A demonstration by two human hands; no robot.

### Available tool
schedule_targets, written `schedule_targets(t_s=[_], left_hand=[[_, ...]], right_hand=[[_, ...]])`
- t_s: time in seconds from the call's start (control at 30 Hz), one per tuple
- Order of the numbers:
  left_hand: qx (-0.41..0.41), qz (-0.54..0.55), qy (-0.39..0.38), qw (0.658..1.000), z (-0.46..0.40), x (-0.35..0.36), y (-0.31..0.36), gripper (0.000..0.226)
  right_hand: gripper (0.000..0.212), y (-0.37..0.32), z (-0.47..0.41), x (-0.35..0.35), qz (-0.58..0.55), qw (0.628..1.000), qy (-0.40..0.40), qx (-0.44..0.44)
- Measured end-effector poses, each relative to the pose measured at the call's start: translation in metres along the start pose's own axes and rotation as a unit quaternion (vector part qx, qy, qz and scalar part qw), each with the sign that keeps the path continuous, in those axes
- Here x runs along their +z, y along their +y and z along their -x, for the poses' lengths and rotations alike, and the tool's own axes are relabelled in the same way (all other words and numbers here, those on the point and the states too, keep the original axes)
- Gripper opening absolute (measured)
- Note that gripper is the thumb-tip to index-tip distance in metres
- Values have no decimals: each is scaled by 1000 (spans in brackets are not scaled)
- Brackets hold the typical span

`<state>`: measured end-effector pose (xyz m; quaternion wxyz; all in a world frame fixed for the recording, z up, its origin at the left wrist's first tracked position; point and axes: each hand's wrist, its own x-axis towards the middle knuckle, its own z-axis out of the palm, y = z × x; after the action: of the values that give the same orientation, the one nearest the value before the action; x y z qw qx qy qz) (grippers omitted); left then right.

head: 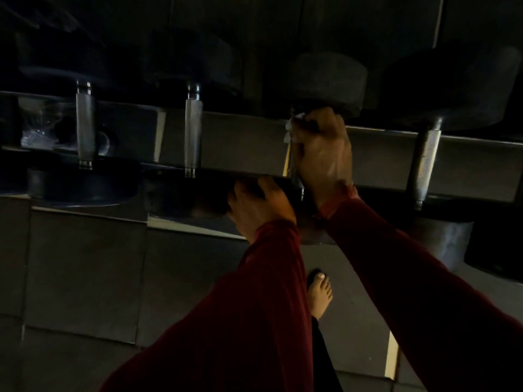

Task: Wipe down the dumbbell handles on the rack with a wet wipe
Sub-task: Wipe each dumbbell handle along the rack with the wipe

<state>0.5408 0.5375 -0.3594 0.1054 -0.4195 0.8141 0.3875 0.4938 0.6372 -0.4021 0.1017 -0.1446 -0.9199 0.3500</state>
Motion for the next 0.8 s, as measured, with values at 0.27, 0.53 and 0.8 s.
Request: schedule_targets(t_s=[0.27, 0.53, 0.8], left_hand=[[9, 18, 7, 1000, 1, -1, 0, 52], [8, 9, 16, 1000, 0, -2, 1, 41], [7, 6, 14, 1000, 1, -2, 1, 46]], right_hand=[[14, 2, -5, -12, -94, 982, 92, 133], [15, 1, -22, -21, -213, 903, 24, 371], [10, 4, -27, -33, -368, 812, -107, 440]])
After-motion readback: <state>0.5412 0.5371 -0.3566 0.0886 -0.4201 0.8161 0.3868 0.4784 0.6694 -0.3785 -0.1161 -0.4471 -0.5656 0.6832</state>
